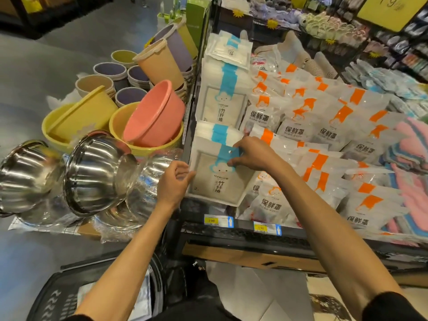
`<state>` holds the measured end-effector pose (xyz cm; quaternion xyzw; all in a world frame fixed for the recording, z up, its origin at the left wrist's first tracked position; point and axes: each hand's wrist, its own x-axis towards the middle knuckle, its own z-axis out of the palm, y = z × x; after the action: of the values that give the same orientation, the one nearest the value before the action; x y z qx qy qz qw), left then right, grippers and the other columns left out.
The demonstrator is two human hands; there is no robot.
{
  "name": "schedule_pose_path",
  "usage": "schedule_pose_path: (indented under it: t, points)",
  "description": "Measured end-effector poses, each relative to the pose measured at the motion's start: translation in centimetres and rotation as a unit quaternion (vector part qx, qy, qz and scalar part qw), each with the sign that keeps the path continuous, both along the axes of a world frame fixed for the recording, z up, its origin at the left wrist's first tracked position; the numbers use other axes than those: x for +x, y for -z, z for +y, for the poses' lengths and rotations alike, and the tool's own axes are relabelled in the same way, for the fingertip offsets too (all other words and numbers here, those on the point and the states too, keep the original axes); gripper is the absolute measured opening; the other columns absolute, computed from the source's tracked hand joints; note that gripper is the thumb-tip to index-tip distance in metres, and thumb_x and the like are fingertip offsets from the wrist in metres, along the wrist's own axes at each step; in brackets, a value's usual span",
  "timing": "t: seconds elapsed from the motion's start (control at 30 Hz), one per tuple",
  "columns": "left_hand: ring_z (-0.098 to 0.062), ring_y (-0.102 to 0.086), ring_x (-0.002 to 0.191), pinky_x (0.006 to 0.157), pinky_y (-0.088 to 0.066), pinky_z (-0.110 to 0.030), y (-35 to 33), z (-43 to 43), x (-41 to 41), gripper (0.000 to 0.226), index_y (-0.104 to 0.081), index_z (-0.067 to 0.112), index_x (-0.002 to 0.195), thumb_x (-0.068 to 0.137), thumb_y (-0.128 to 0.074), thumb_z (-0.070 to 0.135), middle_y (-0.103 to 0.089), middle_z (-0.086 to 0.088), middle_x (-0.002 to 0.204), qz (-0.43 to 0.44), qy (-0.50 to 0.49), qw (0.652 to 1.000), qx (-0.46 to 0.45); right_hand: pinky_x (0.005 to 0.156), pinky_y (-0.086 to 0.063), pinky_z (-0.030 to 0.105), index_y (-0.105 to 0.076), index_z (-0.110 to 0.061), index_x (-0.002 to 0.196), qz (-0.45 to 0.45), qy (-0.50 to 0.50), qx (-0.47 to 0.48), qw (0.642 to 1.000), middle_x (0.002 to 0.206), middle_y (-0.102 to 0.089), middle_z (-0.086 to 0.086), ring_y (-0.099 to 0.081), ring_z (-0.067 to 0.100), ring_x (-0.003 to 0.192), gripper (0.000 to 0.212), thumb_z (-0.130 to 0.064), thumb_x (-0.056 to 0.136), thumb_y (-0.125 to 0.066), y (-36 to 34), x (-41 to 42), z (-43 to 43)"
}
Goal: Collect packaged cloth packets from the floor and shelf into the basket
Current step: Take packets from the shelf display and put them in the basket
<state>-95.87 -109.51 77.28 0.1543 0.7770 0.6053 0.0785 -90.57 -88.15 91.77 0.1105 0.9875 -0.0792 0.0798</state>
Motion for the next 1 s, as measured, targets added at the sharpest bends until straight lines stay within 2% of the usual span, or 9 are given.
schedule_pose_path:
  t: [0.07, 0.13, 0.23, 0.3, 0.43, 0.53, 0.63, 0.83, 1.0]
  points:
    - [-0.018, -0.065, 0.106, 0.085, -0.053, -0.033, 2.1, -0.3, -0.6, 0.035, -0.058, 0.013, 0.117, 0.092, -0.073, 0.032, -0.068, 0.001, 0.112, 0.024, -0.021, 0.997, -0.068, 0.054, -0.035, 0.031, -0.07, -0.012, 0.099, -0.005, 0.011, 0.004, 1.0, 0.089, -0.063, 0.003, -0.057, 0.022, 0.08, 0.038, -0.046, 0.083, -0.076, 1.2, -0.9, 0.4]
    - [-0.025, -0.057, 0.123, 0.094, -0.049, -0.039, 4.2, -0.5, -0.9, 0.051, -0.05, 0.012, 0.134, 0.093, -0.069, 0.036, -0.06, -0.005, 0.133, 0.041, -0.009, 0.985, -0.168, 0.059, -0.039, 0.033, -0.068, -0.009, 0.099, -0.013, 0.016, 0.011, 1.0, 0.094, -0.065, 0.007, -0.058, 0.024, 0.082, 0.04, -0.045, 0.084, -0.076, 2.3, -1.7, 0.5]
    - [-0.031, -0.038, 0.143, 0.111, -0.04, -0.05, 7.1, -1.0, -0.8, 0.087, -0.019, 0.017, 0.158, 0.092, -0.067, 0.047, -0.033, -0.009, 0.16, 0.004, 0.051, 0.956, -0.287, 0.061, -0.042, 0.034, -0.065, -0.006, 0.093, -0.032, 0.02, 0.005, 0.999, 0.093, -0.066, 0.01, -0.058, 0.026, 0.081, 0.039, -0.042, 0.084, -0.076, 4.3, -2.8, 0.6]
    - [-0.034, -0.039, 0.143, 0.108, -0.043, -0.055, 8.7, -1.3, -0.1, 0.097, -0.003, 0.024, 0.16, 0.092, -0.066, 0.049, -0.024, -0.01, 0.164, -0.048, 0.08, 0.945, -0.312, 0.06, -0.038, 0.032, -0.064, -0.009, 0.09, -0.039, 0.019, 0.0, 0.999, 0.092, -0.065, 0.008, -0.056, 0.025, 0.079, 0.035, -0.041, 0.084, -0.076, 5.6, -3.3, 0.7]
    - [-0.032, -0.049, 0.135, 0.099, -0.05, -0.051, 10.6, -1.5, 1.5, 0.079, -0.005, 0.027, 0.16, 0.1, -0.054, 0.044, -0.032, -0.006, 0.162, -0.046, 0.055, 0.955, -0.288, 0.066, -0.048, 0.034, -0.073, -0.01, 0.1, -0.029, 0.026, -0.008, 0.999, 0.096, -0.07, 0.008, -0.061, 0.025, 0.082, 0.039, -0.042, 0.08, -0.08, 8.4, -4.2, 0.8]
    - [-0.031, -0.052, 0.132, 0.094, -0.053, -0.052, 10.7, -1.6, 1.8, 0.072, -0.006, 0.031, 0.16, 0.103, -0.048, 0.045, -0.035, -0.002, 0.161, -0.025, 0.05, 0.955, -0.293, 0.068, -0.055, 0.039, -0.074, -0.008, 0.092, -0.039, 0.027, -0.007, 0.999, 0.091, -0.072, 0.009, -0.064, 0.025, 0.079, 0.038, -0.043, 0.08, -0.079, 10.7, -4.5, 0.7]
    - [-0.029, -0.05, 0.134, 0.095, -0.052, -0.05, 10.6, -1.5, 1.7, 0.068, -0.006, 0.032, 0.16, 0.105, -0.042, 0.046, -0.031, 0.0, 0.163, -0.014, 0.046, 0.95, -0.307, 0.072, -0.055, 0.04, -0.073, -0.008, 0.095, -0.041, 0.024, -0.005, 0.999, 0.095, -0.072, 0.01, -0.065, 0.027, 0.084, 0.037, -0.042, 0.083, -0.077, 12.0, -4.9, 0.9]
    - [-0.027, -0.048, 0.137, 0.097, -0.051, -0.049, 10.6, -1.4, 1.7, 0.064, -0.009, 0.033, 0.161, 0.106, -0.041, 0.044, -0.029, 0.003, 0.164, -0.02, 0.035, 0.954, -0.297, 0.069, -0.051, 0.037, -0.073, -0.007, 0.097, -0.025, 0.034, -0.015, 0.999, 0.093, -0.072, 0.012, -0.065, 0.03, 0.085, 0.035, -0.04, 0.086, -0.074, 14.1, -5.0, 1.0]
    - [-0.026, -0.048, 0.138, 0.099, -0.05, -0.05, 10.9, -1.5, 1.8, 0.065, -0.008, 0.035, 0.16, 0.105, -0.041, 0.045, -0.027, 0.004, 0.165, -0.024, 0.032, 0.955, -0.292, 0.071, -0.05, 0.037, -0.074, -0.012, 0.101, 0.0, 0.012, -0.018, 1.0, 0.095, -0.072, 0.012, -0.066, 0.031, 0.089, 0.029, -0.039, 0.091, -0.068, 15.7, -3.9, 1.0]
